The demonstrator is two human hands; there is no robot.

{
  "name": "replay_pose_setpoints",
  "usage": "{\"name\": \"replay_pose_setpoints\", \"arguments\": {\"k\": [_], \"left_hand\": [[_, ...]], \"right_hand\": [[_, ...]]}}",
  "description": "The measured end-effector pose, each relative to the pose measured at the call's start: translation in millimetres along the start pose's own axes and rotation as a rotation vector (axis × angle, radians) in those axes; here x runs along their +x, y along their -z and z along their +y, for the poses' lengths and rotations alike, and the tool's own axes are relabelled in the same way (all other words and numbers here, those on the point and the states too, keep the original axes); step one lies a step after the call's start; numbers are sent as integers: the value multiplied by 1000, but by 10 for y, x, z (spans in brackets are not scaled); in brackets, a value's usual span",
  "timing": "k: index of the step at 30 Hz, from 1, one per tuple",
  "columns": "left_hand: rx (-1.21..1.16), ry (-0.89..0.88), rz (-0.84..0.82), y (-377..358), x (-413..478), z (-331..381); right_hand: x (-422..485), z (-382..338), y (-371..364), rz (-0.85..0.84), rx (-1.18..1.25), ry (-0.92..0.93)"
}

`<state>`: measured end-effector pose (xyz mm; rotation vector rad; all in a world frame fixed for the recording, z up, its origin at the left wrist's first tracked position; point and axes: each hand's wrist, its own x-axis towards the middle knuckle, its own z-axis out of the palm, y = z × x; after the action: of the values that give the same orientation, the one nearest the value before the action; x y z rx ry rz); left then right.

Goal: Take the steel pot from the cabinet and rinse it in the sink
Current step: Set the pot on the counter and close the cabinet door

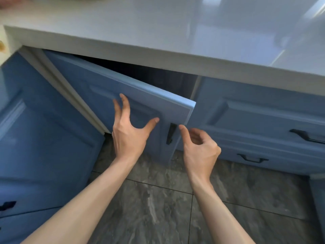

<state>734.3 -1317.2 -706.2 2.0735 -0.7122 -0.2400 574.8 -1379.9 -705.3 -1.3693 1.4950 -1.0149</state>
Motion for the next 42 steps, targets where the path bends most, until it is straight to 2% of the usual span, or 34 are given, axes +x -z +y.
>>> {"name": "replay_pose_setpoints", "arguments": {"k": [4,12,20,29,33,37,40,42], "left_hand": [[8,-71,67,-135,97,-87],[-12,-92,107,-346,300,-86],[28,-22,89,-356,445,83],[54,28,-69,-55,421,180],[26,11,-129,263,263,586],[52,-85,-291,686,108,1202],[156,-142,-372,971,85,1735],[196,-237,-458,1158,36,2553]], "right_hand": [[162,18,-112,-14,46,111],[540,-3,-252,16,-36,251],[766,-115,-371,1,-161,234],[740,-328,-203,-103,-218,188],[636,-606,115,-250,-215,222],[498,-1105,702,-342,-253,263],[464,-1509,1153,-361,-336,236],[508,-2052,1866,-293,-343,211]]}}
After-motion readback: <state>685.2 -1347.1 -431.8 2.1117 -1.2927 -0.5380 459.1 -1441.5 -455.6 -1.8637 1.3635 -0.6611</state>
